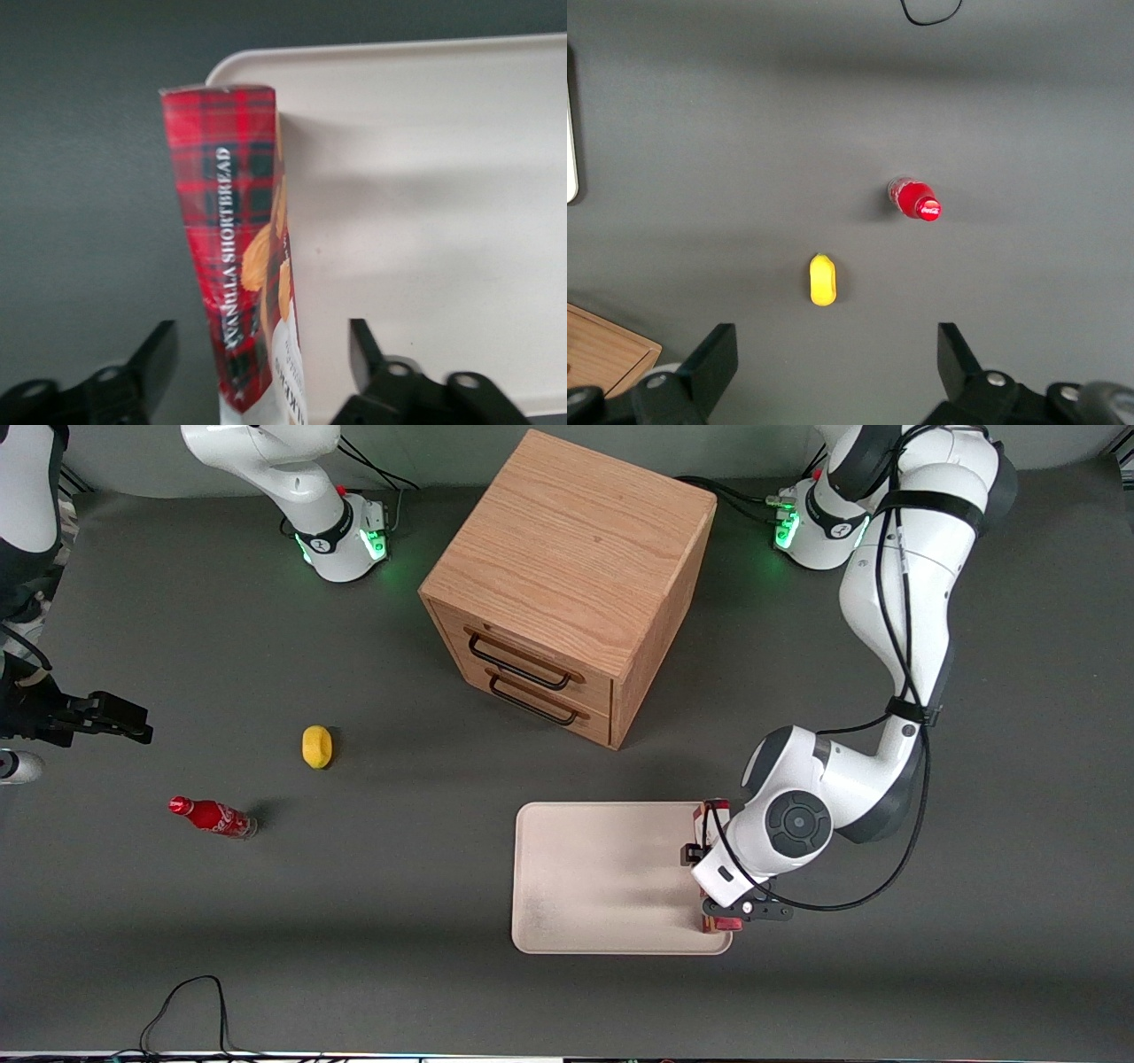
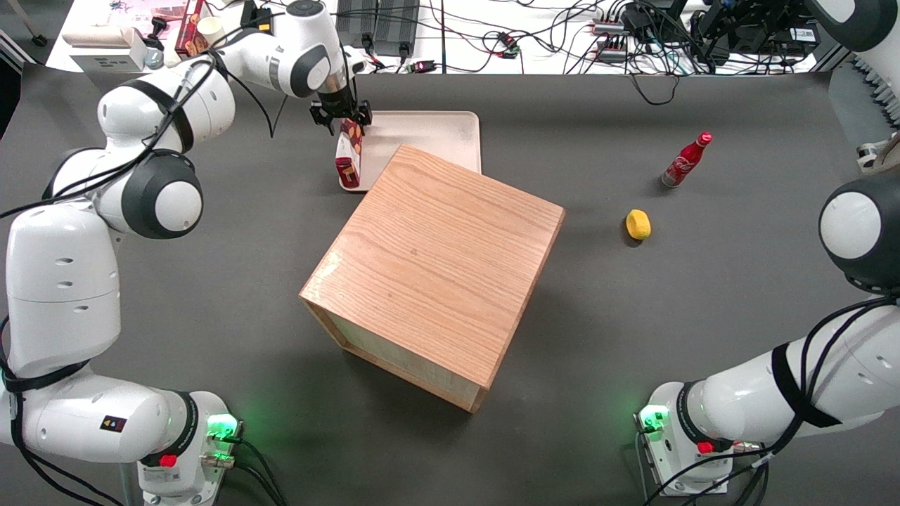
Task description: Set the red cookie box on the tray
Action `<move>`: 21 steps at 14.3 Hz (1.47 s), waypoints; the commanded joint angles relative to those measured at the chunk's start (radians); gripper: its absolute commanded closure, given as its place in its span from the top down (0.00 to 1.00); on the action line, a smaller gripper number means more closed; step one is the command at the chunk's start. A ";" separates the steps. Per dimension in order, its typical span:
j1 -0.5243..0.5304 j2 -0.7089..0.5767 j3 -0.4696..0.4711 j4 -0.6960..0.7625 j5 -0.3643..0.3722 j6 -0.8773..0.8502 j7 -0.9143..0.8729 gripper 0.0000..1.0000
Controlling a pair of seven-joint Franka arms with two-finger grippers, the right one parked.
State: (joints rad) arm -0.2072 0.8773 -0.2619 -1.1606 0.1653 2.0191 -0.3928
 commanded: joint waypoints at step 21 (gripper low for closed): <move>0.381 -1.051 0.078 -0.636 -0.199 -0.421 0.403 1.00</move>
State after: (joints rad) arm 0.1678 -0.1628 -0.1852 -1.7695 -0.0075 1.5450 -0.0164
